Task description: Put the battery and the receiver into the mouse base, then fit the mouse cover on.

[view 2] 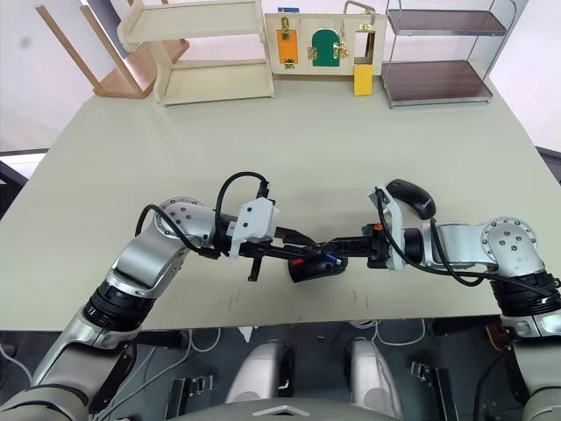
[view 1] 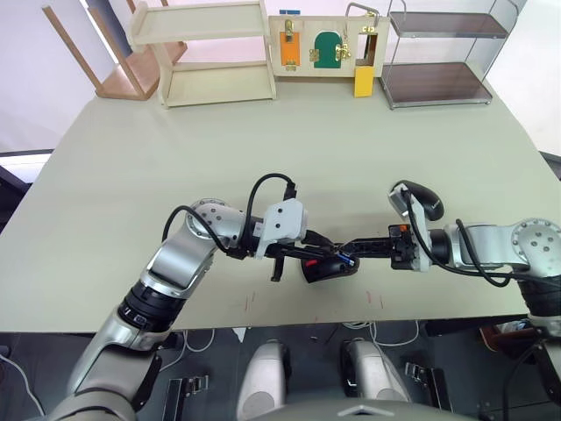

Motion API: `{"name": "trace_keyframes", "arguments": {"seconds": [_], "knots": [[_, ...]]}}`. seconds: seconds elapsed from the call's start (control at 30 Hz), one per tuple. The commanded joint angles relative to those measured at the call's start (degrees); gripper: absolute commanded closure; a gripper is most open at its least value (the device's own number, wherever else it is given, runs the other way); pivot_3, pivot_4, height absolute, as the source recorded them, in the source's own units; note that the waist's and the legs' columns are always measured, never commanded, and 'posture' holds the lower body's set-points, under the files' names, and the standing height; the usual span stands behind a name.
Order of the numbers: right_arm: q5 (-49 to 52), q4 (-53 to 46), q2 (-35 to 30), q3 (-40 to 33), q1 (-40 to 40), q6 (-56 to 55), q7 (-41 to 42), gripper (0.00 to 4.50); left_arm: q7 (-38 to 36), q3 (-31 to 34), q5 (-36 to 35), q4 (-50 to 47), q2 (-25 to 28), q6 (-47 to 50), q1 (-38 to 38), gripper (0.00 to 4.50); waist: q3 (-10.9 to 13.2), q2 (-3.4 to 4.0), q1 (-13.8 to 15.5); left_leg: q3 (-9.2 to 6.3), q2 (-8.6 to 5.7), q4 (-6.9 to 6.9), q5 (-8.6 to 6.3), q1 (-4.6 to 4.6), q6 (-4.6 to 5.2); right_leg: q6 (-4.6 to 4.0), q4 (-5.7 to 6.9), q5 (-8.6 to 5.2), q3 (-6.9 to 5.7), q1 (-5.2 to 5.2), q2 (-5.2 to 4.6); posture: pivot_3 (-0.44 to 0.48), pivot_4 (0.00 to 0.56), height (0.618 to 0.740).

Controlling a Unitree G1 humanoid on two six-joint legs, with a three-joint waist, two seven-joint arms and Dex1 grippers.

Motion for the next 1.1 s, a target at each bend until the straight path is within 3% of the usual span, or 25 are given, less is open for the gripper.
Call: {"name": "trace_keyframes", "arguments": {"seconds": [0.03,0.17,0.27,0.47,0.6,0.93,1.1], "knots": [[1.4,-2.7,-0.6,0.7,-0.8,0.7,1.7,4.42,0.2,0.9,-0.4,-1.6,-0.4,-0.7,-0.6,4.43,0.0,0.00,0.0,0.00,0.00,0.00,0.00,0.00,0.00,0.00,0.00,0.00,0.00,0.00,0.00,0.000,0.150,0.740],[1.4,-2.8,-0.7,0.4,-0.7,0.5,2.5,4.42,-1.1,1.2,-2.1,-2.2,0.4,1.4,-0.4,4.43,0.0,0.00,0.0,0.00,0.00,0.00,0.00,0.00,0.00,0.00,0.01,0.00,0.00,0.00,0.00,0.000,0.150,0.740],[1.4,-2.8,-0.7,0.1,-0.7,0.0,2.8,4.50,-0.9,1.6,-2.6,-2.5,0.6,2.5,-0.2,3.28,0.0,0.00,0.0,0.00,0.00,0.00,0.00,0.00,0.00,0.00,0.01,0.00,0.00,0.00,0.00,0.000,0.150,0.740],[1.4,-2.5,-0.9,-0.2,-0.8,-0.5,2.7,4.50,-0.3,2.2,-3.3,-1.9,0.1,3.0,0.0,1.81,0.0,0.00,0.0,0.00,0.00,0.01,0.00,0.00,0.00,0.00,0.01,0.00,0.00,0.00,0.00,0.000,0.150,0.740],[1.4,-2.3,-1.2,-0.8,-0.7,-0.8,3.0,4.50,-0.4,2.7,-3.7,-1.8,0.4,2.8,0.3,0.06,0.0,0.00,0.0,0.00,0.00,0.03,0.00,0.00,0.00,0.00,0.02,0.00,0.00,0.00,0.00,0.000,0.150,0.740],[1.4,-4.2,-5.4,-5.9,2.1,-2.4,5.9,4.50,1.8,6.4,-4.3,-2.3,1.8,2.8,5.1,0.06,0.0,0.00,0.0,0.01,0.01,0.03,0.00,0.00,0.00,0.01,0.02,0.00,0.01,0.00,0.00,0.000,0.150,0.740],[-10.7,-10.3,-8.6,-10.8,6.9,-2.9,16.8,4.50,5.0,8.3,-4.3,-2.6,1.6,3.9,8.3,0.06,0.0,0.00,0.1,0.02,0.02,0.05,-0.02,-0.01,0.03,0.01,0.01,0.00,0.01,0.00,-0.01,0.000,0.150,0.740]]}}
